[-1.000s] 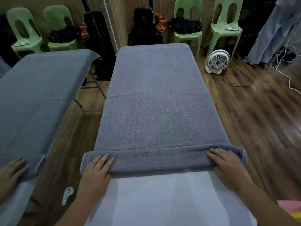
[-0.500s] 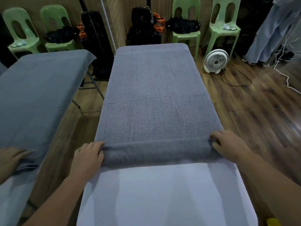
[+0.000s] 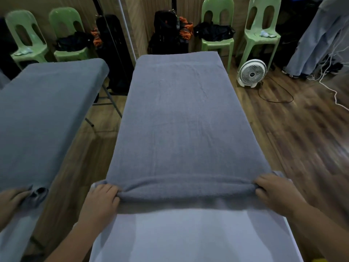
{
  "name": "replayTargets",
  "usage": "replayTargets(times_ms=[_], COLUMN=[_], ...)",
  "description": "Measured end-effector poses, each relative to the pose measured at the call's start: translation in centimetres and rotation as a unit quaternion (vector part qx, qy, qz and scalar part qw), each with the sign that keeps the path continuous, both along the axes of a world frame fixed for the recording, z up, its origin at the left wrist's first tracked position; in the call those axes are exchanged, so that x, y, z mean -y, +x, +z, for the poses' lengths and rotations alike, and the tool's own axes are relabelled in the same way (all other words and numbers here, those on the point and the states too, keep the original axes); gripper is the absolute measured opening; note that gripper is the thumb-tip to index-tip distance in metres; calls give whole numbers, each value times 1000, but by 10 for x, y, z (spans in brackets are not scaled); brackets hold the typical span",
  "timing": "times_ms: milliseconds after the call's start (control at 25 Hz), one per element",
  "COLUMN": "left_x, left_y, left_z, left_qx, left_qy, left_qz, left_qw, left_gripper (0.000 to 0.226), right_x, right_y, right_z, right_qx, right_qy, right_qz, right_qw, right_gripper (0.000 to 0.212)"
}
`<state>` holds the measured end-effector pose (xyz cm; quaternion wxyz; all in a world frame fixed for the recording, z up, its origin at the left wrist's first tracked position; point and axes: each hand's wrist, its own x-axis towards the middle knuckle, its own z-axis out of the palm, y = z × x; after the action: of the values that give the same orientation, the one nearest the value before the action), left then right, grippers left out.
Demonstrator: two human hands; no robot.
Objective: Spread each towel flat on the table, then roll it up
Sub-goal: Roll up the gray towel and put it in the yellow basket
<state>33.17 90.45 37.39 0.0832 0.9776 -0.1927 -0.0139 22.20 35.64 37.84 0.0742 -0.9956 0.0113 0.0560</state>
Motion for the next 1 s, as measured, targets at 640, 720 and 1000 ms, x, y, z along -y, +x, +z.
replayTargets(times_ms=[640,720,1000], left_x=[14,-1,-21], left_y=[10,15,-3], left_z=[-9,-5,16], left_qx=[-10,-4,-77], left_qy=[41,39,-54], left_qz=[-52,-10,-4], left_qw=[998,999,996], left_gripper=[56,47,18], right_x=[-3,15,17], right_y=[16,14,1], right_z=[-14,-12,34], right_qx=[58,83,-85], right_qy=[-26,-26,61], right_qz=[65,20,-32], right_qw=[996,996,994], right_gripper=[56,52,13])
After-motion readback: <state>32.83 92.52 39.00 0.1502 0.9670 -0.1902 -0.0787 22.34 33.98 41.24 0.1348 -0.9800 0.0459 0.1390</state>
